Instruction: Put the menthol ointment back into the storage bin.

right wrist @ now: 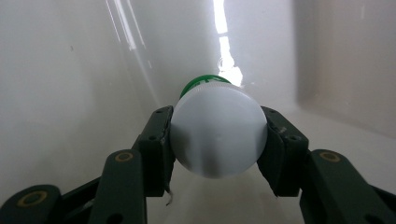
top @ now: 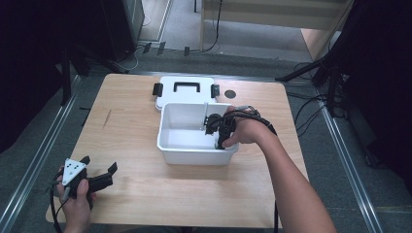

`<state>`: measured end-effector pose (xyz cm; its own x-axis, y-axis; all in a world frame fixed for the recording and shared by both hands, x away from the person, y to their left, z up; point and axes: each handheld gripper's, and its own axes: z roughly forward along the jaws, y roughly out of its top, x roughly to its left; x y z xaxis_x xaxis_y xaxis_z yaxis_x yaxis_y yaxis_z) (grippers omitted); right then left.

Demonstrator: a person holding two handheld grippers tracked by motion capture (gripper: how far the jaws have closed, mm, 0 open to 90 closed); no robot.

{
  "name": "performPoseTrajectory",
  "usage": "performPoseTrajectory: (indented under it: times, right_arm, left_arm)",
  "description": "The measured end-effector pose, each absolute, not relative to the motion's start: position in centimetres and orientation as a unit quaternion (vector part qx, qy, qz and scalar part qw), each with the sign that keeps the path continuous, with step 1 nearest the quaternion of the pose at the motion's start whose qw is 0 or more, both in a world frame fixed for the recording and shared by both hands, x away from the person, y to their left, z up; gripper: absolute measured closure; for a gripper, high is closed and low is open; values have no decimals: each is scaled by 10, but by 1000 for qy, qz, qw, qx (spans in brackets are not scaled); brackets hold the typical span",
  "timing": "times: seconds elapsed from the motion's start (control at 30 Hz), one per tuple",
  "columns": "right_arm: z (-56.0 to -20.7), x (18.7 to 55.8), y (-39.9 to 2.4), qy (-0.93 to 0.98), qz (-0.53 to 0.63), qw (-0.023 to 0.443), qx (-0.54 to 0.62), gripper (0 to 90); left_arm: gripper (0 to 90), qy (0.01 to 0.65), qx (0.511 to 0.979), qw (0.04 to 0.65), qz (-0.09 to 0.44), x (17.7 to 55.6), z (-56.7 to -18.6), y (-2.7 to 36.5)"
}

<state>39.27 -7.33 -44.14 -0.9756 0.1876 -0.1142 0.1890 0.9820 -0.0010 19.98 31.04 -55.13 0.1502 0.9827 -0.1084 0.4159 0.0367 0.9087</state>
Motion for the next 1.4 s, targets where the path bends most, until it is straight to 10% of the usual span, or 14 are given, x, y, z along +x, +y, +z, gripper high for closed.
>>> performPoseTrajectory:
  times: [1.4]
  right_arm:
    - [-447, 392, -63, 992, -65, 65, 91, 469]
  left_arm:
    - [2, 567, 617, 444, 319, 200, -551, 311]
